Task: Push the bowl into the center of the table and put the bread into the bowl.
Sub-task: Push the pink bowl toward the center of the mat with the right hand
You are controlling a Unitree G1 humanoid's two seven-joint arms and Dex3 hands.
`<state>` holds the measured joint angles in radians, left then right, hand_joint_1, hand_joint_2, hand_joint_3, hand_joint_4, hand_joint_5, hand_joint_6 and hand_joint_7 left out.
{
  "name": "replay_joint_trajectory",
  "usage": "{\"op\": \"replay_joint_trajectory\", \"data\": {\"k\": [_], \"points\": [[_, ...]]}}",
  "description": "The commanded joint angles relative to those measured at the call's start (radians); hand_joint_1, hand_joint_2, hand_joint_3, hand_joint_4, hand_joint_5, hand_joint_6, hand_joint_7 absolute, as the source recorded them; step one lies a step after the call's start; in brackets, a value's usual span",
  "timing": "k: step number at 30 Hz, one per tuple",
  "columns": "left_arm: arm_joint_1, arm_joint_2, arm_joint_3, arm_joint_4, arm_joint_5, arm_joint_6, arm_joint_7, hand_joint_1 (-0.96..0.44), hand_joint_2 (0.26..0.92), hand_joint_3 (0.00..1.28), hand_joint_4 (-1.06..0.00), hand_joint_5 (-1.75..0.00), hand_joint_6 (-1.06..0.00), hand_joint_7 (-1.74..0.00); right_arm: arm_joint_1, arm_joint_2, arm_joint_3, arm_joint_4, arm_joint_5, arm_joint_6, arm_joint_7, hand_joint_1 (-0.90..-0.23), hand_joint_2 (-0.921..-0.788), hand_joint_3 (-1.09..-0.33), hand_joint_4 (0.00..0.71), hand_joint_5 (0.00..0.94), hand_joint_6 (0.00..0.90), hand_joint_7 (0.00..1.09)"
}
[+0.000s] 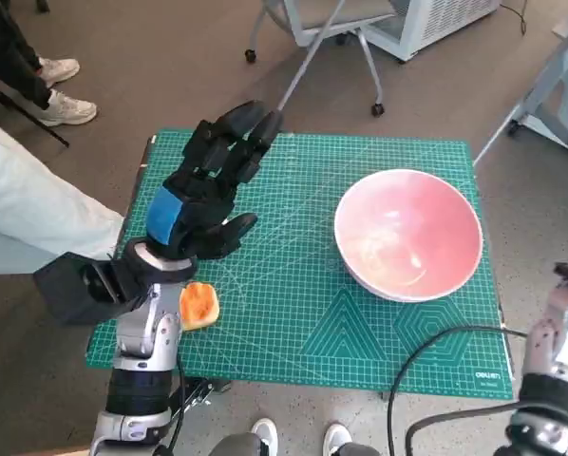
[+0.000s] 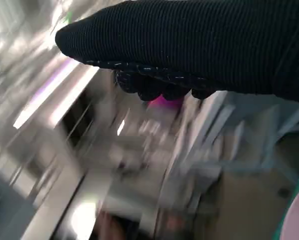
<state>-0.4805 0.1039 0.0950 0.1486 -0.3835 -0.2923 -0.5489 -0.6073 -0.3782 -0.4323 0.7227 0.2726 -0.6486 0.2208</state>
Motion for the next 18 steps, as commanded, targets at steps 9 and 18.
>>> {"op": "replay_joint_trajectory", "data": {"k": [9,18], "points": [[0.002,-0.022,0.002,0.083,0.045,-0.094,0.015,-0.64,0.921,0.34,-0.16,-0.02,0.0,-0.6,-0.096,-0.025,-0.055,0.471,0.04,0.086,0.023,-0.549,-0.921,-0.883,0.092,0.001,0.08,0.36],[-0.001,-0.021,0.0,0.11,0.041,-0.117,0.009,-0.66,0.921,0.35,-0.16,-0.02,0.0,-0.6,-0.124,0.039,-0.068,0.564,0.055,0.2,-0.001,-0.529,-0.921,-0.939,0.108,0.009,0.127,0.29]]}}
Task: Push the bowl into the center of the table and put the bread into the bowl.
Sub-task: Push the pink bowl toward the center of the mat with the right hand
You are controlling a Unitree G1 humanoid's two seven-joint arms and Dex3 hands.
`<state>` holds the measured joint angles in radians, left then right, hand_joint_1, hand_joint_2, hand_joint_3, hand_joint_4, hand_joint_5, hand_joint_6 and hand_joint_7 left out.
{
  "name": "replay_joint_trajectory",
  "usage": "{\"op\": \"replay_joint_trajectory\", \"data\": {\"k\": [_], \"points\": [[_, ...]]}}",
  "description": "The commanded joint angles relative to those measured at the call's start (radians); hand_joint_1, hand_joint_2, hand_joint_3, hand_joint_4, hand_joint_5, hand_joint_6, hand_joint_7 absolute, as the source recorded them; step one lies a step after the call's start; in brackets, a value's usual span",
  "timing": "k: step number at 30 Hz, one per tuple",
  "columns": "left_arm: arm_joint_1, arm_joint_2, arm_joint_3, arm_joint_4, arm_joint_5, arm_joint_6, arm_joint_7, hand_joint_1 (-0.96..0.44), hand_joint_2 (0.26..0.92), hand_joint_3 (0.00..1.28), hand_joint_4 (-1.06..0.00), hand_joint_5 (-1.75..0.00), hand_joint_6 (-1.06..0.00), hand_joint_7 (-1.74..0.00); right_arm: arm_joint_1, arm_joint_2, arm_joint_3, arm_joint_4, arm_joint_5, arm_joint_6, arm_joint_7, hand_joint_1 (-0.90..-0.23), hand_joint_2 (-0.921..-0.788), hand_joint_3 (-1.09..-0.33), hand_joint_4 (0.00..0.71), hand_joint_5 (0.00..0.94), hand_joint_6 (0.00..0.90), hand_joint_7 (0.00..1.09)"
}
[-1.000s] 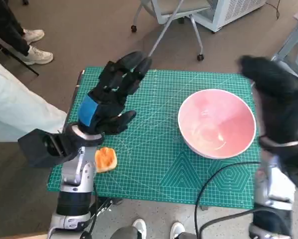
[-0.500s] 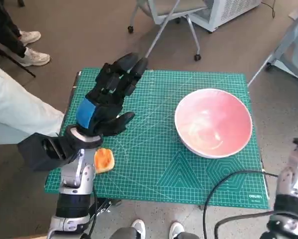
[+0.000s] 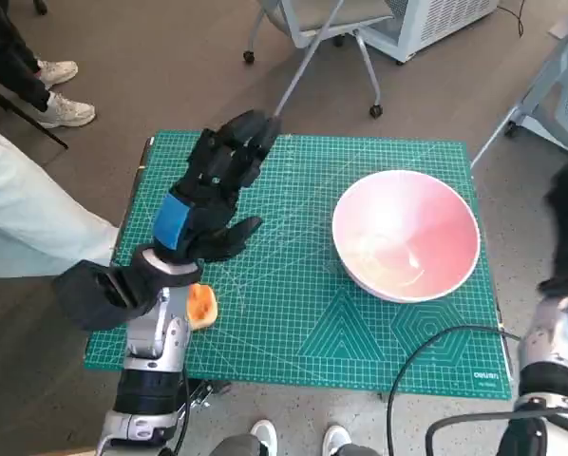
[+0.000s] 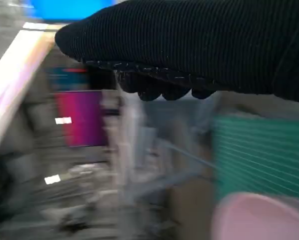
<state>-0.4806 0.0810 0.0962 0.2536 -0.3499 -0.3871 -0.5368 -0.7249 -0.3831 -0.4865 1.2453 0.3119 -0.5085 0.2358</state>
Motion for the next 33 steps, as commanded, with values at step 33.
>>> {"op": "replay_joint_trajectory", "data": {"k": [33], "points": [[0.049,0.052,0.025,-0.04,0.002,-0.03,0.002,-0.67,0.921,0.34,-0.18,-0.02,0.0,-0.63,-0.161,0.3,-0.083,0.055,0.114,0.227,0.039,-0.54,-0.921,-0.88,0.132,0.009,0.165,0.26]]}}
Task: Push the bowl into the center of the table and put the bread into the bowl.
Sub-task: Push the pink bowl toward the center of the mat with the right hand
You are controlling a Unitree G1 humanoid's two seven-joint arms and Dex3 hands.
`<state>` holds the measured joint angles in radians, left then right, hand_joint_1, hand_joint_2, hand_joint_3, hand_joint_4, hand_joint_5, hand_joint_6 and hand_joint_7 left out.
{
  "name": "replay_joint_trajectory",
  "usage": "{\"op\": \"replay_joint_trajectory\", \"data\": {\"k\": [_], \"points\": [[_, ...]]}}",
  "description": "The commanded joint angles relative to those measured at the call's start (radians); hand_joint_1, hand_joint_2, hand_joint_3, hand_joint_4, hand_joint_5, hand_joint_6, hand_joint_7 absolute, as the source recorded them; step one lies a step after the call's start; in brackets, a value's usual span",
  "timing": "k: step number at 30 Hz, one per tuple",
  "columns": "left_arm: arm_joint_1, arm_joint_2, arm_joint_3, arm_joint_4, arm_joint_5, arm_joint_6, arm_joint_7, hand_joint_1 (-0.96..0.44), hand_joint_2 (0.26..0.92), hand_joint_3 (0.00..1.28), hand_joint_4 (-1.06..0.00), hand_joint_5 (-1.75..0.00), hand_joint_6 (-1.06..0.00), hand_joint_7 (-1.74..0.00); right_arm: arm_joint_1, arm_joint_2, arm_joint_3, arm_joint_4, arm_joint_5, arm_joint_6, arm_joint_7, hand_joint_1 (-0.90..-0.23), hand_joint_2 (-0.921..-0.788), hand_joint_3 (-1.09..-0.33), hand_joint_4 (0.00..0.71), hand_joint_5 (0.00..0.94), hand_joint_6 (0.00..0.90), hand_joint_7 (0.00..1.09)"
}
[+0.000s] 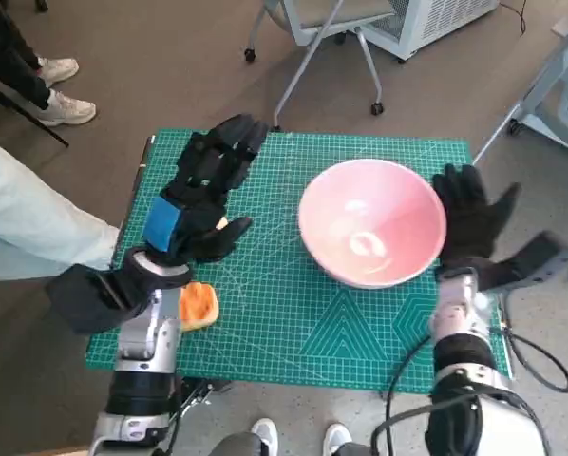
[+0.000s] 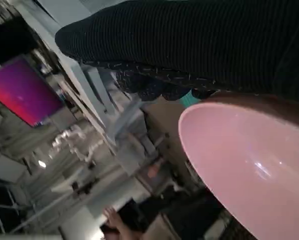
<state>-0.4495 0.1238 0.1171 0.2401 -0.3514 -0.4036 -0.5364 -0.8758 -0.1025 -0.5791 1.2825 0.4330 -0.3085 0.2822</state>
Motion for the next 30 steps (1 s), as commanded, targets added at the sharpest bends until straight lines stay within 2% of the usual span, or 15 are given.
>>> {"op": "replay_joint_trajectory", "data": {"k": [1,5,13,19,24,30], "points": [[0.02,0.01,0.005,-0.029,0.004,-0.014,0.002,-0.67,0.921,0.34,-0.18,-0.02,0.0,-0.63,-0.015,0.023,0.012,0.018,-0.01,0.03,-0.01,-0.54,-0.921,-0.88,0.132,0.009,0.168,0.26],[0.026,0.014,0.009,-0.036,0.003,-0.012,0.003,-0.67,0.921,0.34,-0.17,-0.02,0.0,-0.62,-0.03,0.035,0.015,0.02,-0.012,0.041,-0.014,-0.545,-0.921,-0.876,0.134,0.008,0.183,0.26],[0.032,0.02,0.016,-0.046,-0.003,-0.004,0.008,-0.66,0.921,0.34,-0.17,-0.01,0.0,-0.61,-0.057,0.066,0.009,0.027,-0.002,0.066,-0.01,-0.554,-0.921,-0.874,0.127,0.002,0.158,0.23],[0.03,0.02,0.016,-0.041,-0.001,-0.006,0.012,-0.66,0.921,0.34,-0.17,-0.01,0.0,-0.61,-0.064,0.082,0.015,0.03,-0.01,0.073,-0.015,-0.561,-0.921,-0.872,0.125,0.001,0.169,0.23],[0.027,0.019,0.015,-0.036,-0.001,-0.008,0.013,-0.66,0.921,0.34,-0.17,-0.01,0.0,-0.6,-0.071,0.082,0.02,0.028,-0.015,0.079,-0.017,-0.569,-0.921,-0.865,0.133,0.004,0.182,0.23],[0.026,0.014,0.013,-0.029,-0.002,-0.01,0.011,-0.66,0.921,0.34,-0.17,-0.01,0.0,-0.6,-0.084,0.058,0.043,0.018,-0.037,0.067,-0.014,-0.573,-0.921,-0.846,0.144,0.007,0.199,0.23]]}}
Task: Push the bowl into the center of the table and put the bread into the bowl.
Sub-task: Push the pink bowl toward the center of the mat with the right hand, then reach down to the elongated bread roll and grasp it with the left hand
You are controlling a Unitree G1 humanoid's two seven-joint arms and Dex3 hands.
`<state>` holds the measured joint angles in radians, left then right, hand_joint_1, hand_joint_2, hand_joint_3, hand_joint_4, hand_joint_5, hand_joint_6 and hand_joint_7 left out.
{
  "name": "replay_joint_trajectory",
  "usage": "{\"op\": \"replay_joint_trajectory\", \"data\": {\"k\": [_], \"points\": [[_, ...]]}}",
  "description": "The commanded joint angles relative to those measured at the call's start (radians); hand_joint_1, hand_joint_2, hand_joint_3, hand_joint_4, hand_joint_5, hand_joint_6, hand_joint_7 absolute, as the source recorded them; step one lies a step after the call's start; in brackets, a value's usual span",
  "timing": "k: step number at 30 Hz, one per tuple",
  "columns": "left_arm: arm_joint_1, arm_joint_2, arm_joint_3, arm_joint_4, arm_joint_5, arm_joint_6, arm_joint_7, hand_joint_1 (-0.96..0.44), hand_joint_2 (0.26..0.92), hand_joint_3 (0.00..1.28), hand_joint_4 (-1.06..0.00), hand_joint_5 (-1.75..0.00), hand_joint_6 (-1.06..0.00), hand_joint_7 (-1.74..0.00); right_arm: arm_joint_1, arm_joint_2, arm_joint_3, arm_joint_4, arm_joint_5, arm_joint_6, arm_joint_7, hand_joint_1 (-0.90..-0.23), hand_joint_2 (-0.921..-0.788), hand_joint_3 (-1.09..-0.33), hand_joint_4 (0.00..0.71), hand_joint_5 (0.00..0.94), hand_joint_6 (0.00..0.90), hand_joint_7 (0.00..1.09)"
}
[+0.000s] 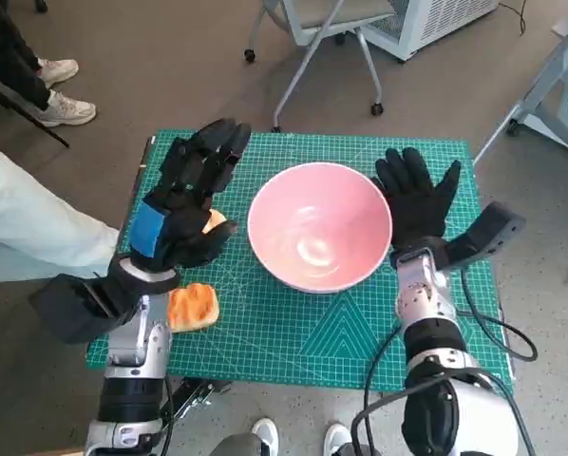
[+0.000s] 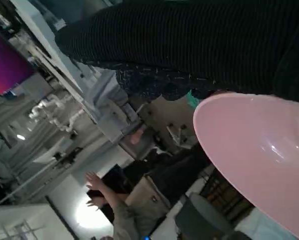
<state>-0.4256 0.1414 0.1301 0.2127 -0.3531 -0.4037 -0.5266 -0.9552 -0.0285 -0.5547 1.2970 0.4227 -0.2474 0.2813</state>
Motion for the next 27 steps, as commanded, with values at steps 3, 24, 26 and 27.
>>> {"op": "replay_joint_trajectory", "data": {"k": [3,24,26,27], "points": [[0.002,-0.006,-0.003,0.0,0.002,-0.013,0.001,-0.66,0.921,0.34,-0.17,-0.01,0.0,-0.6,-0.007,-0.032,0.046,-0.005,-0.055,-0.016,-0.015,-0.57,-0.921,-0.837,0.144,0.006,0.208,0.23],[-0.043,-0.022,-0.024,0.013,0.029,-0.014,0.019,-0.66,0.921,0.35,-0.18,-0.01,0.0,-0.6,0.101,-0.149,0.259,-0.378,-0.19,-0.319,0.154,-0.618,-0.921,-0.795,0.179,0.018,0.201,0.23],[-0.045,-0.024,-0.025,0.011,0.028,-0.012,0.019,-0.66,0.921,0.35,-0.18,-0.01,0.0,-0.6,0.134,-0.146,0.267,-0.473,-0.162,-0.282,0.174,-0.633,-0.921,-0.792,0.17,0.011,0.195,0.23],[-0.046,-0.025,-0.026,0.011,0.028,-0.012,0.019,-0.67,0.921,0.35,-0.18,-0.01,0.0,-0.6,0.15,-0.146,0.272,-0.517,-0.151,-0.263,0.181,-0.636,-0.921,-0.792,0.168,0.01,0.192,0.23]]}}
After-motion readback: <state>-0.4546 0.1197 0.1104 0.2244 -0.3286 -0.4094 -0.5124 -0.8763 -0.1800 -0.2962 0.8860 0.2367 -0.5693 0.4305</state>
